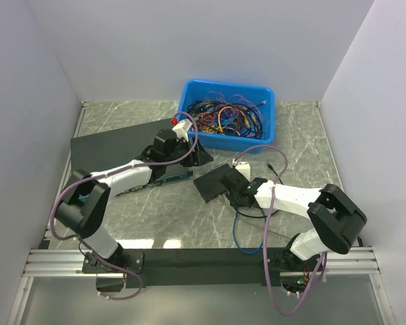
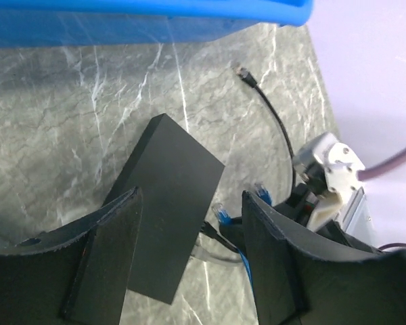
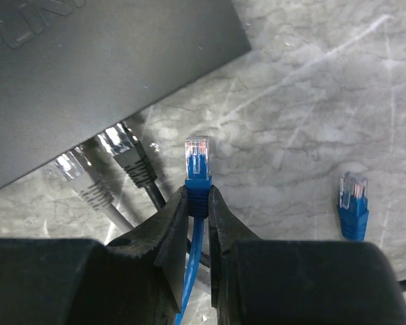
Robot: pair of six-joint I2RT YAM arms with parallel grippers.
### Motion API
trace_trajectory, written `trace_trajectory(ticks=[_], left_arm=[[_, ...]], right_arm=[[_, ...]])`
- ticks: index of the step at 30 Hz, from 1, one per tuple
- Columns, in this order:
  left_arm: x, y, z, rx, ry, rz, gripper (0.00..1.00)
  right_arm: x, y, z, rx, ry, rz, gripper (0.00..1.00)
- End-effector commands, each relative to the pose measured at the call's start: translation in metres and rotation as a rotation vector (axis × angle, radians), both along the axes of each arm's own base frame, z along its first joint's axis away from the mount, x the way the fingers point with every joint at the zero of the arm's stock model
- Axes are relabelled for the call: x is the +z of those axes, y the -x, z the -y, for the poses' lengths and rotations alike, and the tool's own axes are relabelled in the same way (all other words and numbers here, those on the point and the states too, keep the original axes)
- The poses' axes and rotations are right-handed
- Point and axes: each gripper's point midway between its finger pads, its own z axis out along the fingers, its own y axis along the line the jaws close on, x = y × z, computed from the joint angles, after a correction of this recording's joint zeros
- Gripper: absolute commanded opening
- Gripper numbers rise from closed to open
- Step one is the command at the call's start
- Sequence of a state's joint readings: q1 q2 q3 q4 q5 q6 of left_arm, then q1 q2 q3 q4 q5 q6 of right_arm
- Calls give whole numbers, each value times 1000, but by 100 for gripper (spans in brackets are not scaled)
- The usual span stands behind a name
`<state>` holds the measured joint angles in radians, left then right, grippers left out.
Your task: Insert the plug into the switch port
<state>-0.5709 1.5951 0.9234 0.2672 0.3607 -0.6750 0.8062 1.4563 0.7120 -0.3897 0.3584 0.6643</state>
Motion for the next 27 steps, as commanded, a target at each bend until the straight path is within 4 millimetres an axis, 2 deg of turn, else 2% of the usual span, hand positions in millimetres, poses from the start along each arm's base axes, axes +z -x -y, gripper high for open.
trace_trajectory(ticks=[1,7,12,18,27], left_arm=[[14,-14,14,-43,36,65,65],[-13,-23,23,-70,7,41,65],[-33,-27,30,-92,-14,15,64],[-49,-26,37,-116,-35,-8,63],[-69,-21,49,-212,-35,-27,62]], right_arm=[[12,-13,-12,6,-25,26,0],[12,-20,-21,19,-32,31,0],[10,-30,-21,4,2,49,0],[9,-37,-28,1,-11,61,0],[22,-46,-41,63,-44,109,0]])
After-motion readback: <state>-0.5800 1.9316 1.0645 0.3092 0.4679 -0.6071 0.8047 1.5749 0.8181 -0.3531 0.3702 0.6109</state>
